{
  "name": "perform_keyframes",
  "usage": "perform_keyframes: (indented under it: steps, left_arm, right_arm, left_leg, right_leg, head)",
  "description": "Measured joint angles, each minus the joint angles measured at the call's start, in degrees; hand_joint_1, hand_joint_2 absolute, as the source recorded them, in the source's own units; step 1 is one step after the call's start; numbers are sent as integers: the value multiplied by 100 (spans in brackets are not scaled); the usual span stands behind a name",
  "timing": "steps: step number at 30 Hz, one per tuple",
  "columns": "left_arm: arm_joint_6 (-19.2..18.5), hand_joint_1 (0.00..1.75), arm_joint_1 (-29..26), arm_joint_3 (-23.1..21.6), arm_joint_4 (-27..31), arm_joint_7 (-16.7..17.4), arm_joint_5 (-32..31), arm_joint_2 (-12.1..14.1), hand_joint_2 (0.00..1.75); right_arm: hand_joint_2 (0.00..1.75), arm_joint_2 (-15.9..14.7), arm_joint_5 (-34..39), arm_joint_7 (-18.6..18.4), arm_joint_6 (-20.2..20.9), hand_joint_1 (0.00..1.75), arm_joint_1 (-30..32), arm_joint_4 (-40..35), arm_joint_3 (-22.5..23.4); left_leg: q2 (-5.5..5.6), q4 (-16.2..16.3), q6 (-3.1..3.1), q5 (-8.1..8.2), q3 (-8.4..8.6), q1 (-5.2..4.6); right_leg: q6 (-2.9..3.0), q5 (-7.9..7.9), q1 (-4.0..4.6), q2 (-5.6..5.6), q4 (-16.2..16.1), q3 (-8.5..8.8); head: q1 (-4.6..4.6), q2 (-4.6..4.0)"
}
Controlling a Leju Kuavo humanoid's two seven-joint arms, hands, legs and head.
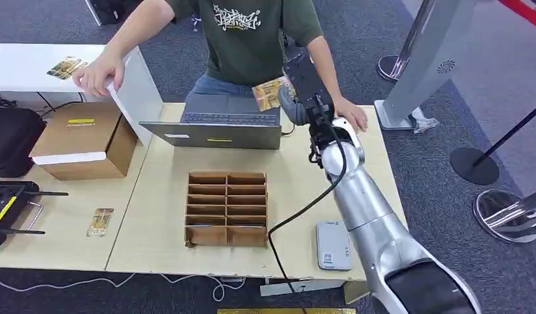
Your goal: Pass the card to the sensor for recognition and then transmit it.
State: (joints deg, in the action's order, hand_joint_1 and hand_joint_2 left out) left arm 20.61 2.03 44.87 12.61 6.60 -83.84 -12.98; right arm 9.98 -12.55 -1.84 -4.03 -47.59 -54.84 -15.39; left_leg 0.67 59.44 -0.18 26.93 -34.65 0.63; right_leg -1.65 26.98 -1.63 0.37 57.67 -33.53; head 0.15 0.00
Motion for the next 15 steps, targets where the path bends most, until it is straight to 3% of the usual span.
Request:
perform_keyframes:
  steps: [9, 15]
  left_arm:
    - [129, 0, -12, 15, 0, 63, 63, -68, 0]
    - [162, 0, -33, 107, 0, 87, 138, -96, 0]
  right_arm:
    - [175, -579, -513, 33, -161, 175, 222, -7, 559]
    - [175, -799, -754, 199, -183, 175, 437, -9, 981]
  left_leg:
    - [0, 1, 1, 2, 0, 0]
    - [-1, 0, 1, 3, 1, 0]
  right_leg:
    - [0, 0, 0, 1, -1, -1]
    - [0, 0, 1, 2, -1, -1]
  head:
    - [-2, 0]
    - [-2, 0]
